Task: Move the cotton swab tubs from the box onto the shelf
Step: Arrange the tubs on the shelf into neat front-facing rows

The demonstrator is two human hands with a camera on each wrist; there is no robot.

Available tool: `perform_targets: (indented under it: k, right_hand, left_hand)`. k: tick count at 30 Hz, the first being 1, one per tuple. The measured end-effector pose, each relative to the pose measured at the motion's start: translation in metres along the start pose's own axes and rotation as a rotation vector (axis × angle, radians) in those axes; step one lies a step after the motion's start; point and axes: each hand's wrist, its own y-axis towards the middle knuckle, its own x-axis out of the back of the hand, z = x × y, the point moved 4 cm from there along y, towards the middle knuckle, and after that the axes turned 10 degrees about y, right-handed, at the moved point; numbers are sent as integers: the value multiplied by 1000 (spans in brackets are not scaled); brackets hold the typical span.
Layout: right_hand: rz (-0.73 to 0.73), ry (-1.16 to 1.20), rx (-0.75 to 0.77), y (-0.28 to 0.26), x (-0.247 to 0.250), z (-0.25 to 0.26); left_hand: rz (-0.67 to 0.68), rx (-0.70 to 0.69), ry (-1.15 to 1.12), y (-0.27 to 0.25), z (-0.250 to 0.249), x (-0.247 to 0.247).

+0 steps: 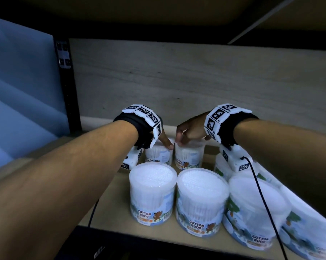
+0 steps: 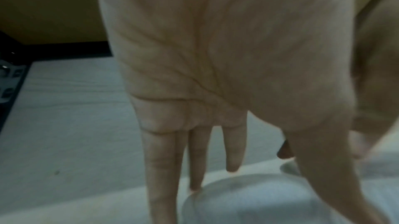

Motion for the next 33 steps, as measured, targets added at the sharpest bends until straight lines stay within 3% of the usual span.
perform_targets:
  k: [4,8,13,16,18,33]
  right_hand:
    - [-135,-45,-9,-1,9,7]
    - [-43,-43,-56,7,3,10]
    - [-87,-97,-81,52,7,-4]
    - [-53,-65,-87,55,4,-3]
    - [-16,-69,-91,25,1,12]
    - [3,-52,37,-16,0,17]
  left_hand:
    - [-14,-122,-36,-42,-10,13]
    - [-3,-225,44,-49,-15,15]
    - [33,-268,56,-45,-11,14]
    - [78,-263,16,-36,-9,13]
    - [98,-252,-9,-30,-8,11]
    - [3,-43,20,-34,-6,10]
